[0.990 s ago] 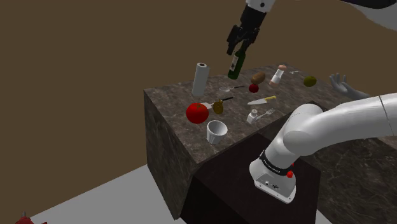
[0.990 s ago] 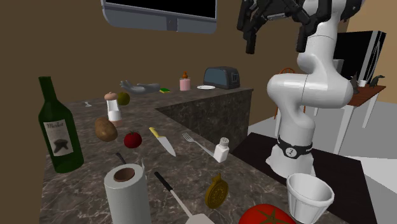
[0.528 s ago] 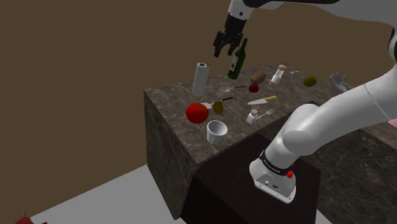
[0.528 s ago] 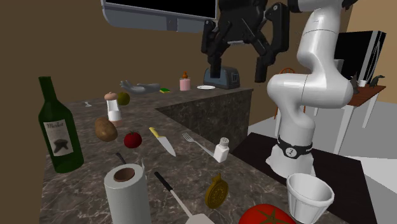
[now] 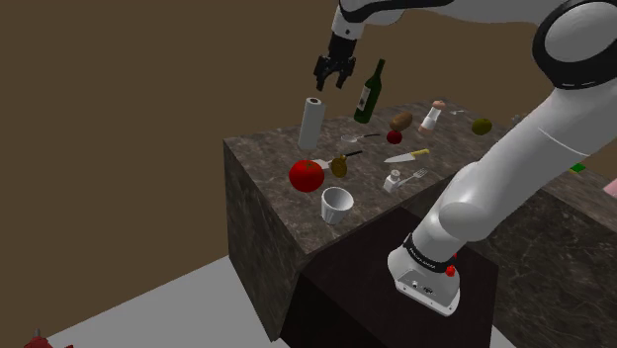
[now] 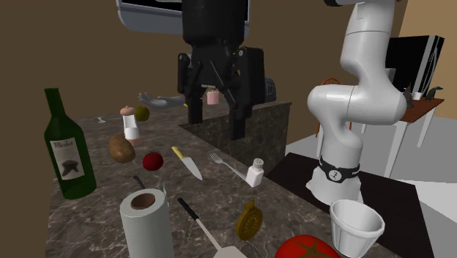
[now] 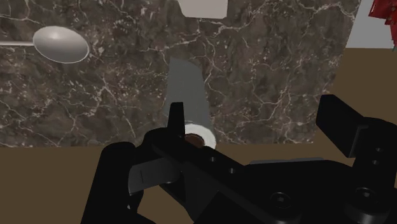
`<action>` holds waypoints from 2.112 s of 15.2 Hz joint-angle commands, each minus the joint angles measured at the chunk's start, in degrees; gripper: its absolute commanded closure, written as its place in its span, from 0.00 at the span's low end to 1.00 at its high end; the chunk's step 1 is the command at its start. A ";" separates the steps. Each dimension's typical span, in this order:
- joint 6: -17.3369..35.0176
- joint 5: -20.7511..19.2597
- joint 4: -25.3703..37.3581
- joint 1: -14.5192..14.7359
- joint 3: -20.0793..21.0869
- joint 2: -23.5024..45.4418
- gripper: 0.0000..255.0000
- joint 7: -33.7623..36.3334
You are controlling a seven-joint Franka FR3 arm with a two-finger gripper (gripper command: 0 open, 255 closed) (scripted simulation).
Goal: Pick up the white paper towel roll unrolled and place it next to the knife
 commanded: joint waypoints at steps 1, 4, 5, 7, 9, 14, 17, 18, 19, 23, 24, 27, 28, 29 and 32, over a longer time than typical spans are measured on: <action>1.68 0.78 2.30 -0.27 -0.74 4.54 0.00 -1.13; 2.59 2.20 7.31 -0.89 -1.60 11.33 0.00 -2.81; 2.75 2.72 9.14 -1.17 -1.81 13.63 0.00 -3.36; 2.87 3.79 13.06 -1.84 -2.13 18.29 0.00 -4.40; 2.69 4.86 17.36 -2.63 -2.33 23.04 0.00 -5.36; 4.55 5.63 18.38 -3.18 -2.24 26.28 0.00 -5.96; 6.62 5.85 16.95 -3.18 -2.15 26.94 0.00 -6.11; 7.69 5.98 16.26 -3.19 -2.10 27.33 0.00 -6.20; 7.69 5.98 16.25 -3.19 -2.10 27.32 0.00 -6.20; 7.69 5.98 16.26 -3.19 -2.10 27.33 0.00 -6.20; 7.69 5.98 16.26 -3.19 -2.10 27.33 0.00 -6.20; 7.68 5.98 16.27 -3.19 -2.10 27.33 1.00 -6.20; 7.68 5.98 16.27 -3.19 -2.10 27.33 1.00 -6.20; 7.68 5.98 16.26 -3.19 -2.10 27.33 1.00 -6.20; 7.69 5.98 16.25 -3.19 -2.10 27.33 1.00 -6.20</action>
